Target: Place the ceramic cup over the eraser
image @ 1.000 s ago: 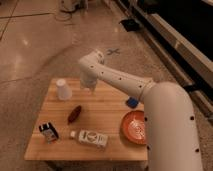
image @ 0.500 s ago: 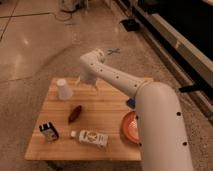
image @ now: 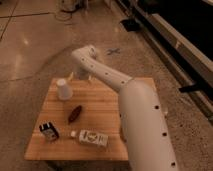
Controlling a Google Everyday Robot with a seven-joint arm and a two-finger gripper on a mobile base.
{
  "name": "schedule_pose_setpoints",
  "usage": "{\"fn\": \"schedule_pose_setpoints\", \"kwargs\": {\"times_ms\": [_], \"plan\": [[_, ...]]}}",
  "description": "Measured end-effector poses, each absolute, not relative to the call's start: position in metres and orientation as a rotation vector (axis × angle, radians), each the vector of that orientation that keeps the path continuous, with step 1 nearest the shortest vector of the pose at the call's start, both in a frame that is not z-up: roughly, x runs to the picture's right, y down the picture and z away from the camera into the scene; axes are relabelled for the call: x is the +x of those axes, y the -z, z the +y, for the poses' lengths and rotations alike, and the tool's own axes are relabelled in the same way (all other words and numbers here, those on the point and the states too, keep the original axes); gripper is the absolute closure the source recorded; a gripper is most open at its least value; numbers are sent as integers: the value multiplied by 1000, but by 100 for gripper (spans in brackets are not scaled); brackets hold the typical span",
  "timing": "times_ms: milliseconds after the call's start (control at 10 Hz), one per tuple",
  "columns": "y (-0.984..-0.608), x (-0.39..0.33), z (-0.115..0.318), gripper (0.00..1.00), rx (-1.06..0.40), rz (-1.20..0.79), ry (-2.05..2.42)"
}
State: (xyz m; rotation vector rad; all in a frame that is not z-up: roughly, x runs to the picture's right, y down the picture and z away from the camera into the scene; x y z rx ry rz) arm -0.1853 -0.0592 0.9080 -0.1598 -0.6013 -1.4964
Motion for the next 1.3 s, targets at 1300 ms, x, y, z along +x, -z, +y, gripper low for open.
{"fn": "schedule_pose_setpoints", "kwargs": {"times_ms": [1300], "plan": [[-933, -296, -48, 20, -198, -670, 1724]]}}
